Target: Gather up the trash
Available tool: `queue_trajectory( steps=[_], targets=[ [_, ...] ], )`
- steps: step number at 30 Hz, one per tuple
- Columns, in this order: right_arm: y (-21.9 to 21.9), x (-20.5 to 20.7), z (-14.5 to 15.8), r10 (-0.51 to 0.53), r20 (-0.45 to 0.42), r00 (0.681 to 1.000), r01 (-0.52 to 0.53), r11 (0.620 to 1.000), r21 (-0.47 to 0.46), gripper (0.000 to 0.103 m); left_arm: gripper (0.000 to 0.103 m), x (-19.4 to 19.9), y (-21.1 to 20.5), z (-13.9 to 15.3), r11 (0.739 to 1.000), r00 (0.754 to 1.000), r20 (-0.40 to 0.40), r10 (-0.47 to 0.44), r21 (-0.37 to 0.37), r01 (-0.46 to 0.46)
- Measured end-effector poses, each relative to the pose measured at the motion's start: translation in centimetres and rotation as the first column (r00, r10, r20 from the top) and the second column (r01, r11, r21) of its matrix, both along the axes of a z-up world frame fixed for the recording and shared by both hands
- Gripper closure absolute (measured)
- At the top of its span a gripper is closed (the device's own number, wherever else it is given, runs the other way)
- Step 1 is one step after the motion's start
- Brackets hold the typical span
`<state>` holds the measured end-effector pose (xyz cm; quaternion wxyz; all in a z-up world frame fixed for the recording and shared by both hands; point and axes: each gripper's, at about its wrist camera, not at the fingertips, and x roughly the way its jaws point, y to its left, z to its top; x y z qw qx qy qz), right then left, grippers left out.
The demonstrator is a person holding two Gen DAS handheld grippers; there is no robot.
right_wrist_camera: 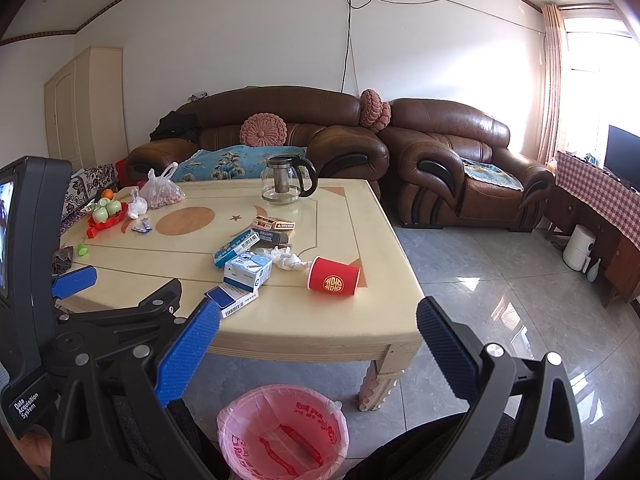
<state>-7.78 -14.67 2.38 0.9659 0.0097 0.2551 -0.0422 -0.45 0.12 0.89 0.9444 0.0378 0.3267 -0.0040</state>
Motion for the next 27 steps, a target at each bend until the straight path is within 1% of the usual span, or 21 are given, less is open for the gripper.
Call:
queue_trajectory(
  steps=[3,4,13,14,24,25,27],
  targets=[
    [0.05,0.02,-0.03,0.0,-0.001,1.0,0.0,1.0,0.0,0.006,0.005,-0.13,-0.09,0.17,1.0,1.0,0.0,0.001,0.001,-0.001],
    [-0.12,-0.12,0.24,0.0,-0.001,1.0,0.0,1.0,0.0,0.006,0.005,0.19,0.15,-0.33,1.0,1.0,0.001,-0.001,0.0,0.001],
    [-0.14,-0.12,0.26,0.001,-0.002,1.0,-0.001,1.0,0.001,0.006,0.005,-0.21,0.22,0.02,1.0,1.0,0.001,0.0,-0.003,0.0],
    [0.0,-0.08,0.12,0.0,-0.002,1.0,0.0,1.0,-0.001,0.006,0.005,0.1,0.13,-0.35,1.0,1.0,0.001,-0.002,-0.001,0.002],
    [0.03,-0.07,0.12,-0.001,-0.001,1.0,0.001,1.0,-0.001,0.006,0.005,-0.6,-0.15,0.11,1.0,1.0,0.0,-0.002,-0.005,0.002],
    [-0.01,-0.06,0.12,0.0,-0.001,1.0,0.0,1.0,-0.001,0.006,0.005,0.09,0.15,-0.38,1.0,1.0,-0.001,-0.002,-0.002,0.002],
    [-0.03,-0.05,0.12,0.001,-0.003,1.0,-0.001,1.0,0.001,0.006,0.005,0.02,0.16,-0.34,1.0,1.0,0.0,0.0,-0.001,0.0]
  ],
)
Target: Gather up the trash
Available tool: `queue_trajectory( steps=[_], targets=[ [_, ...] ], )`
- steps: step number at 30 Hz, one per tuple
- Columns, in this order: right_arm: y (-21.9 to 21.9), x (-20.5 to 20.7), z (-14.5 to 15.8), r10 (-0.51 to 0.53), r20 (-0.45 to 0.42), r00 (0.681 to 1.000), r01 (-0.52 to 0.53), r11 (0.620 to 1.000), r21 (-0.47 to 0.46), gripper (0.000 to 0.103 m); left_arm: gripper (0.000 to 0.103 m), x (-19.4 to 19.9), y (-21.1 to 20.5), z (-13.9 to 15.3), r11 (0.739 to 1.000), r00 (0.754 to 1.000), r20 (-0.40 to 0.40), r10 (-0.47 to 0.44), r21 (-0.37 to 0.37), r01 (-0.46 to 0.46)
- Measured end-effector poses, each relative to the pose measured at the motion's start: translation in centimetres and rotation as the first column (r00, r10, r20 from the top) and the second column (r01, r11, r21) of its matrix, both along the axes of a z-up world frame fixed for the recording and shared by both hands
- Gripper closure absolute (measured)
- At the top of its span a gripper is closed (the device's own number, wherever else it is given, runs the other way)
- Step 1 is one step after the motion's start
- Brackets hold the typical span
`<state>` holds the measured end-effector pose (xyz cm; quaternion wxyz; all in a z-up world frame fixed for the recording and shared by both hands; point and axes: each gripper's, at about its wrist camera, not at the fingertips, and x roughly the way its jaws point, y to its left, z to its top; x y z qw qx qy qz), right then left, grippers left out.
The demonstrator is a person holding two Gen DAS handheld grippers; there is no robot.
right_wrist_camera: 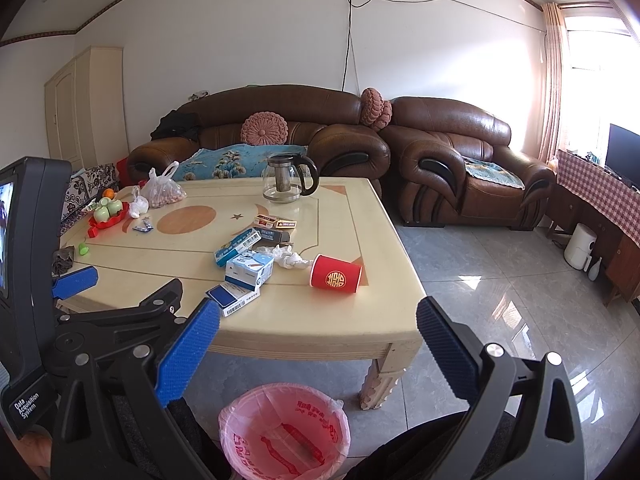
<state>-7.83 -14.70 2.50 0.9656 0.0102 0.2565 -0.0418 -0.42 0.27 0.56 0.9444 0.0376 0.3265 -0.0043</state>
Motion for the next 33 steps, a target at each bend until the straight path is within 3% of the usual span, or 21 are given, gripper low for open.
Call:
queue_trajectory(
  steps=[20,26,33],
  targets=[
    [0.4,0.1,-0.4,0.009,-0.007,1.0,-0.009,1.0,0.008,0.006,0.005,-0.2,0.0,-0.6,1.0,1.0,-0.007,-0.002,-0.001,0.002],
    [-0.3,1.8,-1.1,0.176,-0.049,0.983,-0.169,0.978,0.12,0.006,0.005,1.4,1.0,-0.9,0.995,0.994,-0.051,-0.099,0.017,0.1],
    [-2.2,5.8,-0.9,0.275,-0.069,0.959,-0.267,0.958,0.104,0.006,0.005,5.5,3.4,-0.6,0.975,0.964,-0.151,-0.221,-0.029,0.219]
  ],
)
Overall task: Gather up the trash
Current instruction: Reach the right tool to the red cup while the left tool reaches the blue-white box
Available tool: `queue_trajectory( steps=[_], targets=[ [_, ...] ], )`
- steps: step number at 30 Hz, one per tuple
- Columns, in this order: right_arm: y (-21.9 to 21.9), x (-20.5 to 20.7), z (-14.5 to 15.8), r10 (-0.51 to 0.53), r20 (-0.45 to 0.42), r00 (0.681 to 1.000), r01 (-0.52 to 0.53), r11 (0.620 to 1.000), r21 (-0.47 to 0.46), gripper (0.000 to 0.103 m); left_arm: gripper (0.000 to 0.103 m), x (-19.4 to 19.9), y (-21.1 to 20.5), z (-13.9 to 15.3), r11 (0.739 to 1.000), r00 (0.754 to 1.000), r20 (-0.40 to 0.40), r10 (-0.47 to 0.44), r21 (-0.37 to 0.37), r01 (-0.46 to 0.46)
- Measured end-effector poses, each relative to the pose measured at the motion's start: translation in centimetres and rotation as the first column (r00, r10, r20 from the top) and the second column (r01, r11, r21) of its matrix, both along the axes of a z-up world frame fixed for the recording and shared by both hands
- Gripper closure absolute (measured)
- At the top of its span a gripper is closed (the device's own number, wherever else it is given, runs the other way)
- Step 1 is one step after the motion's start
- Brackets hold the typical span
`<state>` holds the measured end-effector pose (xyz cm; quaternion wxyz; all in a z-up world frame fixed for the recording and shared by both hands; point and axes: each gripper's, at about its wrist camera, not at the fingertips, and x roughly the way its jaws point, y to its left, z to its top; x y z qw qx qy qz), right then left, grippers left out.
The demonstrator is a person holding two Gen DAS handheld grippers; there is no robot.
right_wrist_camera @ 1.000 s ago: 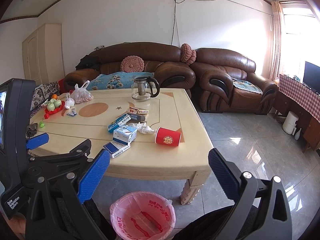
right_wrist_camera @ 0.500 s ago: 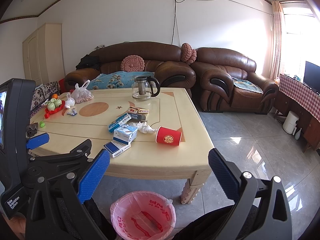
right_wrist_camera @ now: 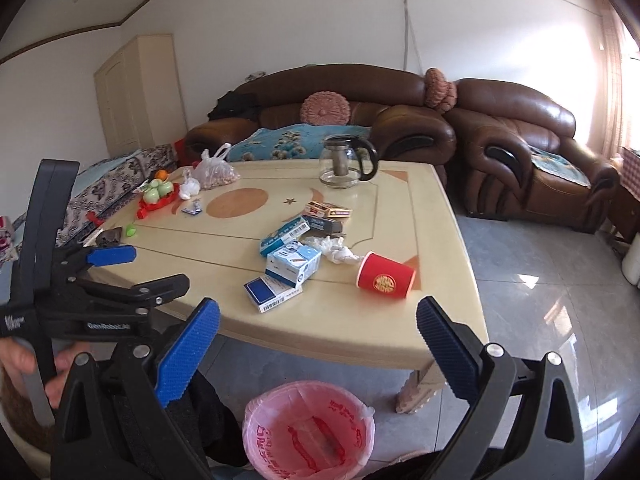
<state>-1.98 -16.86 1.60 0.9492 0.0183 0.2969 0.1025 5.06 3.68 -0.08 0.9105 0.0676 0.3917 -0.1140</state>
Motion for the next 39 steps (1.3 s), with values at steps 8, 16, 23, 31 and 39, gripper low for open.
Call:
queue_trajectory(
  steps=[8,16,23,31,39],
  targets=[
    [-2.6,6.7,-0.7,0.122,-0.126,0.984,-0.121,0.993,0.015,0.006,0.005,4.7,0.7,0.1,0.987,0.985,-0.074,-0.158,0.006,0.158],
    [-4.4,12.4,-1.3,0.145,-0.191,0.971,-0.161,0.985,-0.066,0.006,0.005,9.0,-0.7,-1.2,0.948,0.948,-0.136,-0.289,0.097,0.303],
    [-5.4,16.8,-1.9,0.17,-0.251,0.953,-0.202,0.974,-0.107,0.006,0.005,12.3,-2.6,-3.4,0.939,0.928,-0.233,-0.29,0.118,0.323],
    [-5.3,20.7,-4.4,0.217,-0.324,0.921,-0.274,0.951,-0.141,0.006,0.005,15.4,-4.9,-5.0,0.938,0.908,-0.299,-0.293,0.092,0.333],
    [-6.1,24.0,-6.8,0.257,-0.368,0.893,-0.32,0.939,-0.122,0.006,0.005,17.9,-6.5,-7.2,0.939,0.888,-0.369,-0.276,0.096,0.331]
  ],
)
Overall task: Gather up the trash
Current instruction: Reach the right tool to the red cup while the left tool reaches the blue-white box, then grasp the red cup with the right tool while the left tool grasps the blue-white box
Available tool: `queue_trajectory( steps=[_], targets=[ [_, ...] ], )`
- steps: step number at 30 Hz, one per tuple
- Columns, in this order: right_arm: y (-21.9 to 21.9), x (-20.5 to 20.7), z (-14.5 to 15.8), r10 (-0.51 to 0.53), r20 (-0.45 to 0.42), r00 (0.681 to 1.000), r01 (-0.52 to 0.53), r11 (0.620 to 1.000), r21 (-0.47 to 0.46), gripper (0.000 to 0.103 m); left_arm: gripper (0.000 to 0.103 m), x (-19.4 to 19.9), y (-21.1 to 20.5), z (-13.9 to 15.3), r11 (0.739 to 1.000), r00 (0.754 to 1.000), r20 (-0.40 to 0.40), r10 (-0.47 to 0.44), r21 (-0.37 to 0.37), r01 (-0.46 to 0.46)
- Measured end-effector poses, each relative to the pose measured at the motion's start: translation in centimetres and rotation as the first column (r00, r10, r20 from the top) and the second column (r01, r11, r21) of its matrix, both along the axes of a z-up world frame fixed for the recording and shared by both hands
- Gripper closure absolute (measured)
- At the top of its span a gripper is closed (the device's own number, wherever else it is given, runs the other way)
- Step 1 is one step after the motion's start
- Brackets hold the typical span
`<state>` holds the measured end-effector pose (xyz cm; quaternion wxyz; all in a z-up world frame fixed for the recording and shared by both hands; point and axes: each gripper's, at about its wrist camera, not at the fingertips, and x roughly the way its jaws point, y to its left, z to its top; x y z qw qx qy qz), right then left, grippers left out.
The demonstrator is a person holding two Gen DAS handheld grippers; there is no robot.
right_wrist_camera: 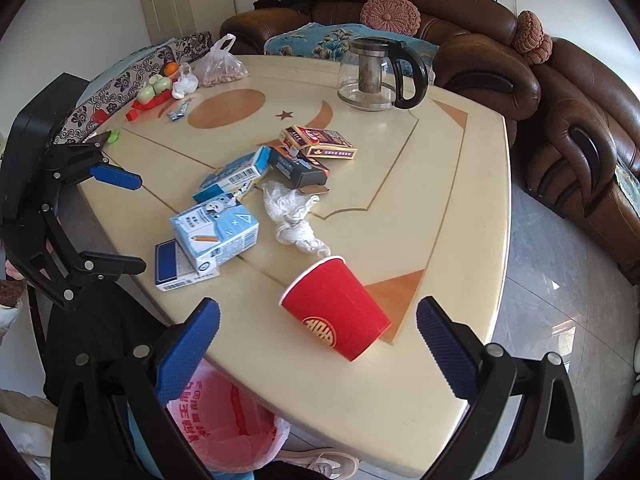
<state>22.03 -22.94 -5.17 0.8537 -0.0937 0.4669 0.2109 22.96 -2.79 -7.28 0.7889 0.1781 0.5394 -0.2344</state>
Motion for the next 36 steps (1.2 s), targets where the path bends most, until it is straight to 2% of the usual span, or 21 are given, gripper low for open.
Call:
queue_trajectory(
  steps=[9,15,24,26,28,31,33,36],
  targets=[
    [0.5,1.9,-2.8,0.09,-0.06,0.994,-0.091,0.996,-0.022,0.006,0.005,2.3,-1.1,-3.3,0.999,0.995,-0.1,0.022,0.04,-0.019],
    [1.9,3.2,-5.7,0.172,-0.127,0.977,-0.181,0.982,-0.062,0.006,0.005,3.6,-1.6,-5.3,0.998,0.986,-0.16,0.045,0.055,-0.037],
    [3.7,5.4,-10.1,0.229,-0.183,0.956,-0.256,0.956,-0.141,0.006,0.005,5.8,-1.5,-7.6,0.993,0.951,-0.284,0.119,0.039,-0.113],
    [3.9,5.7,-10.6,0.229,-0.184,0.956,-0.259,0.952,-0.161,0.008,0.005,6.2,-1.4,-7.9,0.991,0.947,-0.292,0.133,0.043,-0.126],
    [3.8,5.8,-10.9,0.219,-0.176,0.96,-0.249,0.954,-0.167,0.017,0.005,6.5,-1.5,-8.2,0.989,0.943,-0.299,0.146,0.045,-0.139],
    [3.8,5.9,-11.1,0.208,-0.178,0.962,-0.238,0.956,-0.169,0.021,0.006,7.3,-1.4,-8.6,0.985,0.932,-0.318,0.174,0.057,-0.164],
    [3.6,6.0,-11.1,0.195,-0.174,0.965,-0.224,0.96,-0.166,0.028,0.017,7.6,-1.1,-9.3,0.979,0.925,-0.322,0.201,0.081,-0.185],
    [2.9,6.3,-11.0,0.16,-0.182,0.97,-0.184,0.975,-0.128,0.03,0.03,8.2,-0.9,-10.0,0.974,0.904,-0.36,0.228,0.092,-0.209]
  ],
)
